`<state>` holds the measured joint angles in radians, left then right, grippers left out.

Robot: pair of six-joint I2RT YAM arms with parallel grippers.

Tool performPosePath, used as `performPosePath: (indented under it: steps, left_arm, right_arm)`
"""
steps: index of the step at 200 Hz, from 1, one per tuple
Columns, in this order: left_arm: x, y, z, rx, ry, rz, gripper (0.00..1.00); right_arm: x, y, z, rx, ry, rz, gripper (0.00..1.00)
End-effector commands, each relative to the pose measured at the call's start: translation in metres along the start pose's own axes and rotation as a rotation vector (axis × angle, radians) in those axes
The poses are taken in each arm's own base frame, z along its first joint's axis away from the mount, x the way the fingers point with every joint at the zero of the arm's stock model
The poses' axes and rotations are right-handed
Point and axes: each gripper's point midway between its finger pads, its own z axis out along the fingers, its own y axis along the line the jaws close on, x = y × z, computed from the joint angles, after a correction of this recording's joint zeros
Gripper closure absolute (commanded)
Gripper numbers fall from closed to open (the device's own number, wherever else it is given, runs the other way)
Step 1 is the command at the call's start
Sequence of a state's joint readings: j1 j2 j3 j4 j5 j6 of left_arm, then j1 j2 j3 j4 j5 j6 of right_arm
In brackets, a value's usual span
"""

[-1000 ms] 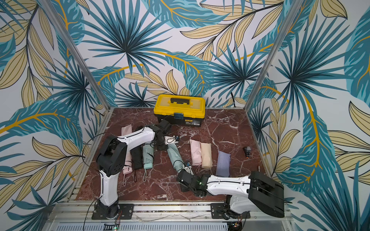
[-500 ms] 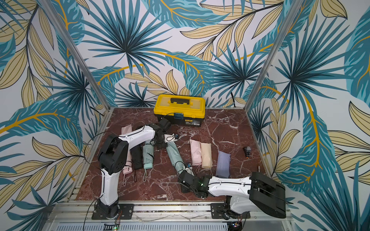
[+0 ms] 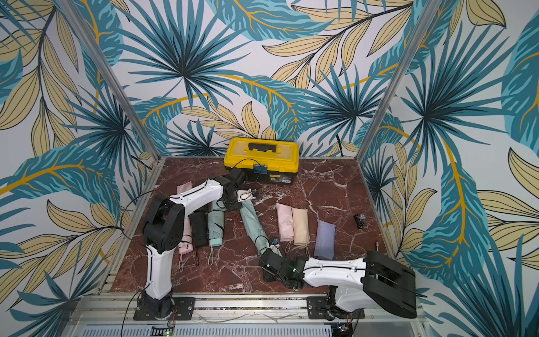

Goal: Take umbrellas out of sleeves
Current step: Take out the umbrella from the umbrella sleeve.

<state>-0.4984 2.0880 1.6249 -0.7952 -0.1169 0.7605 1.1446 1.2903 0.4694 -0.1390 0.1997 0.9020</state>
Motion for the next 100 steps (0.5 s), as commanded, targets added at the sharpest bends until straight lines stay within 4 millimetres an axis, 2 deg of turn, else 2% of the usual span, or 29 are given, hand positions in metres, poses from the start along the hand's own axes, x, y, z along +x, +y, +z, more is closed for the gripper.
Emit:
performPosePath:
  steps: [1, 100]
  left_arm:
    - [-0.001, 0.014, 0.001, -0.033, 0.002, 0.011, 1.0]
    - [0.009, 0.042, -0.004, -0.11, 0.041, 0.019, 1.0]
  right_arm:
    - [0.008, -0.006, 0.003, 0.013, 0.019, 0.0, 1.0]
    - [0.007, -0.001, 0.008, 0.017, 0.025, -0.006, 1.0]
